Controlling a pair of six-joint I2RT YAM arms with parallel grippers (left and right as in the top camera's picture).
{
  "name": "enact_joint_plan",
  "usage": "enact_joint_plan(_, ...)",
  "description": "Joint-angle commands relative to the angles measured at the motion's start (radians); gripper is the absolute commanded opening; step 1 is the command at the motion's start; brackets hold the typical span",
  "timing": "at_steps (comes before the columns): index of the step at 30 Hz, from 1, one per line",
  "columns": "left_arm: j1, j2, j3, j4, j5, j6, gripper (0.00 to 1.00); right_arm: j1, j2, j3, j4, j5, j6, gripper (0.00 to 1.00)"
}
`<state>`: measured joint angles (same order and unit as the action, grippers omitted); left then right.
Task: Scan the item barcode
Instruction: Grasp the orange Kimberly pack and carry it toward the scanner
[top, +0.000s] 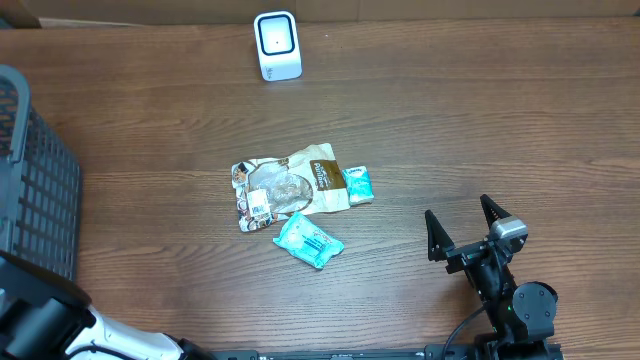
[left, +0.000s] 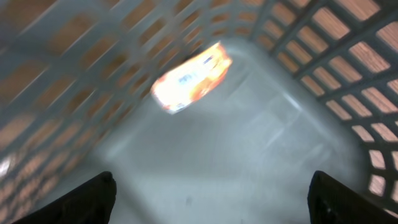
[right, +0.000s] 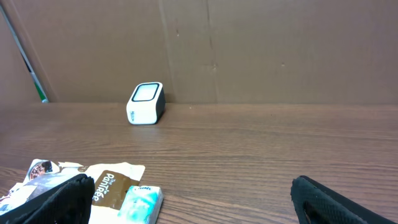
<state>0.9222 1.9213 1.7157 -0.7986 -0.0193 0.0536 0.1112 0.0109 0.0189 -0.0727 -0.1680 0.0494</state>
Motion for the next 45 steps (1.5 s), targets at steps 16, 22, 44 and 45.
enact_joint_plan(16, -0.010, 0.262, -0.002, 0.338, 0.023, 0.321, 0.76, -0.004, -0.008, -0.011, 0.003, 0.010, 0.002, 1.00)
enact_joint_plan(22, -0.013, 0.308, -0.002, 0.390, 0.018, 0.373, 0.75, -0.004, -0.008, -0.011, 0.003, 0.010, 0.002, 1.00)
enact_joint_plan(44, -0.014, 0.126, -0.002, 0.357, 0.123, -0.008, 0.04, -0.004, -0.008, -0.011, 0.003, 0.010, 0.002, 1.00)
enact_joint_plan(45, -0.014, 0.087, -0.002, 0.342, 0.122, -0.044, 0.04, -0.004, -0.008, -0.011, 0.003, 0.010, 0.002, 1.00)
